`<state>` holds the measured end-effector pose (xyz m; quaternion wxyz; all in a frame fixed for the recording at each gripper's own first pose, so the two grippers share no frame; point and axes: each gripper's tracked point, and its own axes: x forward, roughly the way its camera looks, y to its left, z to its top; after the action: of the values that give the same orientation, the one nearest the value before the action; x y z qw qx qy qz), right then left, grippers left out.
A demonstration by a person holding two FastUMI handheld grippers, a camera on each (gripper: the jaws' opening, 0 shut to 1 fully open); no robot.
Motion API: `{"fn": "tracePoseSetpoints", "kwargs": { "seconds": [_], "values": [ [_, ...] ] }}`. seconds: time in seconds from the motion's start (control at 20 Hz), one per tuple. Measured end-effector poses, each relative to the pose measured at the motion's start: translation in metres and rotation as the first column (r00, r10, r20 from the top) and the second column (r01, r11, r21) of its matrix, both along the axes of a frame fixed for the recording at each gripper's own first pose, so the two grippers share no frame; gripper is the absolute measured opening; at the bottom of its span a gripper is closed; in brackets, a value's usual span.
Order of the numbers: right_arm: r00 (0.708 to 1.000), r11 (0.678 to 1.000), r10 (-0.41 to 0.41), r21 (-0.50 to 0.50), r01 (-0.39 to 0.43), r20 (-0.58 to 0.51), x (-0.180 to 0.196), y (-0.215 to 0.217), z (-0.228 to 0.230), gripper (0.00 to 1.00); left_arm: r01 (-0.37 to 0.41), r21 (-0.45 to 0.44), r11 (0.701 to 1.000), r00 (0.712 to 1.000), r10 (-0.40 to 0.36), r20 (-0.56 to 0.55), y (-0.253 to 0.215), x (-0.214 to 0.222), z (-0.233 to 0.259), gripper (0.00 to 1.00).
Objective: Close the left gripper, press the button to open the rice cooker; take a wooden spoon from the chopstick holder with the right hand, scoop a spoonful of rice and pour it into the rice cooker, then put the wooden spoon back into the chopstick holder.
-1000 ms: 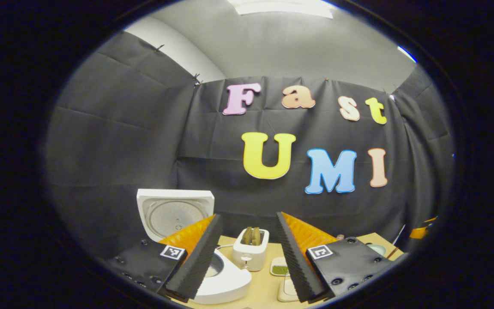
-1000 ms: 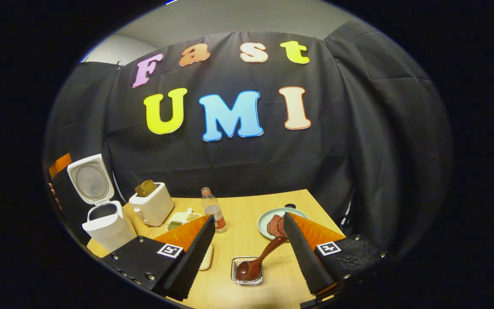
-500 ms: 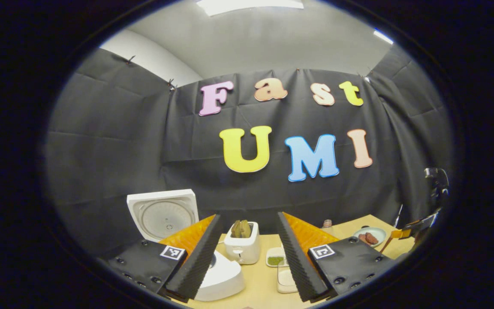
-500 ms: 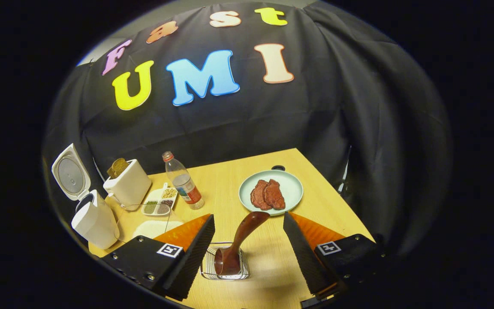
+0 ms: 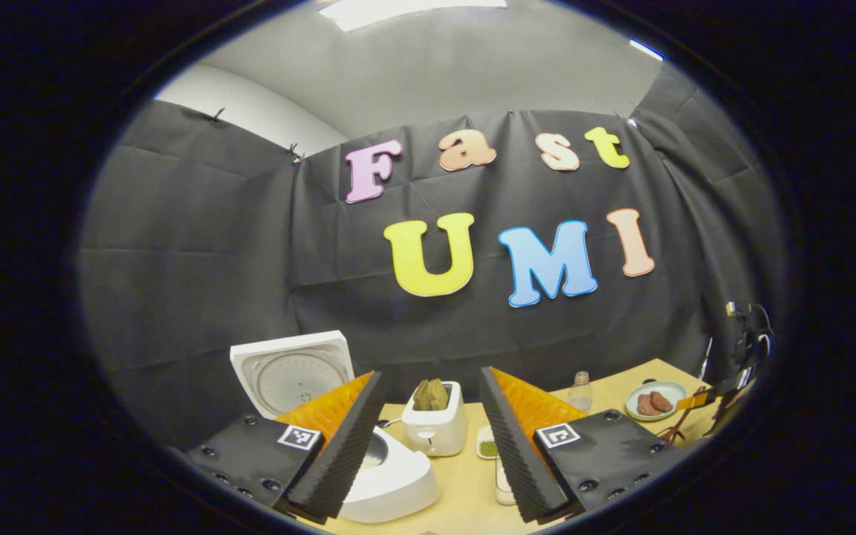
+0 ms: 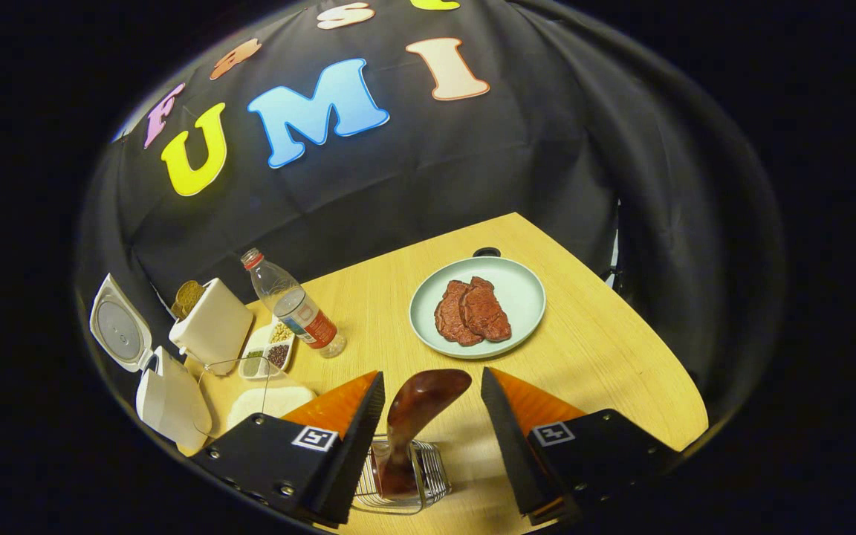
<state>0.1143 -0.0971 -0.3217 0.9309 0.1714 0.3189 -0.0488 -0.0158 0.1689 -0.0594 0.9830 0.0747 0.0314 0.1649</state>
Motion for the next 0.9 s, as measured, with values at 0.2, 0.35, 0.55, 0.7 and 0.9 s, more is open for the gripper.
{"fn": "tracePoseSetpoints", "kwargs": {
  "seconds": [0.2,0.35,0.55,0.7,0.9],
  "values": [
    [0.999,0.997,0.040,0.065,-0.041,0.021,-0.003,0.018,0.007,0.35,-0.011,-0.001,1.000,1.000,0.011,-0.006,0.007,0.000,-0.004,0.81],
    [0.999,0.997,0.035,0.070,-0.036,0.019,-0.012,0.030,0.012,0.18,0.003,-0.018,1.000,1.000,-0.003,0.006,0.005,0.001,-0.004,0.86],
    [0.998,0.999,0.027,0.025,-0.029,0.061,-0.023,0.039,0.040,0.07,0.043,-0.107,0.993,0.996,-0.035,0.076,0.000,-0.002,0.006,0.92],
    [0.995,1.000,0.025,0.002,-0.025,0.101,-0.026,0.041,0.074,0.06,0.050,-0.133,0.990,0.997,-0.041,0.071,0.008,-0.007,-0.001,0.92],
    [0.977,0.996,0.084,-0.019,-0.082,0.198,-0.029,0.066,0.132,0.06,0.058,-0.122,0.991,0.997,-0.052,0.053,0.016,-0.011,-0.009,0.98]
  ]
}}
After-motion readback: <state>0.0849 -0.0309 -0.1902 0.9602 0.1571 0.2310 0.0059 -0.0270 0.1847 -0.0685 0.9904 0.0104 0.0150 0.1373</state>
